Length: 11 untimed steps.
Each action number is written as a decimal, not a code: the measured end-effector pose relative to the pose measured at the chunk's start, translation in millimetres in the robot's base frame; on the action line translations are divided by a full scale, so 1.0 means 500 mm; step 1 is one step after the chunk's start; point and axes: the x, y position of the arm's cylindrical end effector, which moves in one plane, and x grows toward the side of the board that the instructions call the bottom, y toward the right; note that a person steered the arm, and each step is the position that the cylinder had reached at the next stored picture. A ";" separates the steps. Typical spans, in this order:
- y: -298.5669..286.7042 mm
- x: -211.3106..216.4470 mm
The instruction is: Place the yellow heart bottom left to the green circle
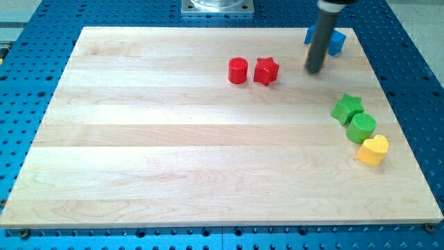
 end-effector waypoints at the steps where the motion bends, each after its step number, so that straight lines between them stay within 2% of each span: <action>1: 0.027 -0.006; 2: -0.040 0.144; 3: -0.178 0.351; 4: -0.129 0.524; 5: -0.057 0.622; 6: 0.106 0.627; 8: 0.244 0.585; 10: 0.118 0.556; 11: 0.185 0.535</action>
